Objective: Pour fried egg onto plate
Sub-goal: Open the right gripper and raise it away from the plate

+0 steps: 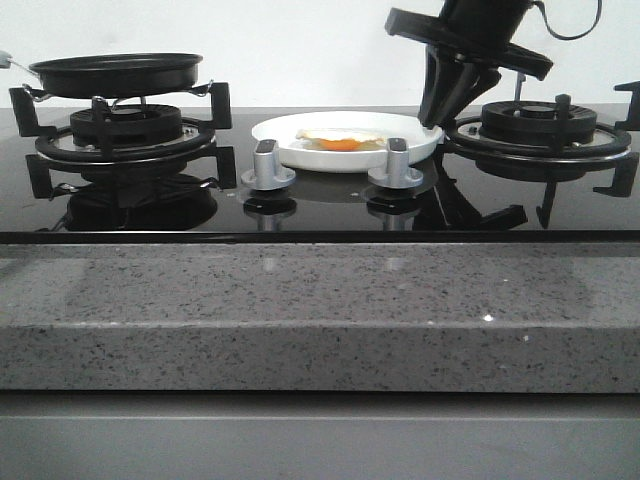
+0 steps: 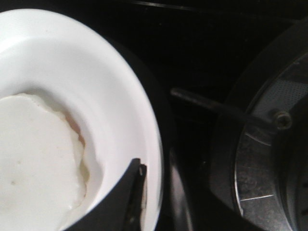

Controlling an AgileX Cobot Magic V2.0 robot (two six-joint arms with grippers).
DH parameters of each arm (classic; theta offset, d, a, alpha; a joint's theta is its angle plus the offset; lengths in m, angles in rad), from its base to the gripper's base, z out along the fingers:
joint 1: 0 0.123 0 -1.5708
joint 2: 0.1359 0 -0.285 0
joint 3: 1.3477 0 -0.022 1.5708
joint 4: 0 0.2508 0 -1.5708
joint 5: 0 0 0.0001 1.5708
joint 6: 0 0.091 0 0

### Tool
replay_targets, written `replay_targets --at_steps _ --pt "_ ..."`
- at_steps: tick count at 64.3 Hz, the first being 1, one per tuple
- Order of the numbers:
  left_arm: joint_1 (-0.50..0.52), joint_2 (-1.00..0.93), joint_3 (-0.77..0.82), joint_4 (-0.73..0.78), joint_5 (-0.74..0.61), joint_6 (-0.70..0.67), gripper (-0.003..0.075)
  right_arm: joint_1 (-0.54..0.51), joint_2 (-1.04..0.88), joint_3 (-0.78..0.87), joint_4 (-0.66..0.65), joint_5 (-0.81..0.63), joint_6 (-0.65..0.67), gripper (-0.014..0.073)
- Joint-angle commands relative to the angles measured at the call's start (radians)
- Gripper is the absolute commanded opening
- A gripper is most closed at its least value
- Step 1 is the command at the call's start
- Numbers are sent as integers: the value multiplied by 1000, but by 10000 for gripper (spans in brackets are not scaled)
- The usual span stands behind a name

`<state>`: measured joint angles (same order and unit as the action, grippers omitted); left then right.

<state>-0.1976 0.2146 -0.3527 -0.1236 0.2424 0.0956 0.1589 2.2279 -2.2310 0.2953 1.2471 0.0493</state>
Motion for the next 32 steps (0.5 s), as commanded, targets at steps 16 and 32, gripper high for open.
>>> replay_targets --at_steps 16,32 --pt "-9 10 -27 -8 -88 -9 -19 -1 -161 -39 25 86 -4 68" --pt "-9 10 -27 -8 -88 -9 -19 -1 -230 -39 -4 90 -4 -60"
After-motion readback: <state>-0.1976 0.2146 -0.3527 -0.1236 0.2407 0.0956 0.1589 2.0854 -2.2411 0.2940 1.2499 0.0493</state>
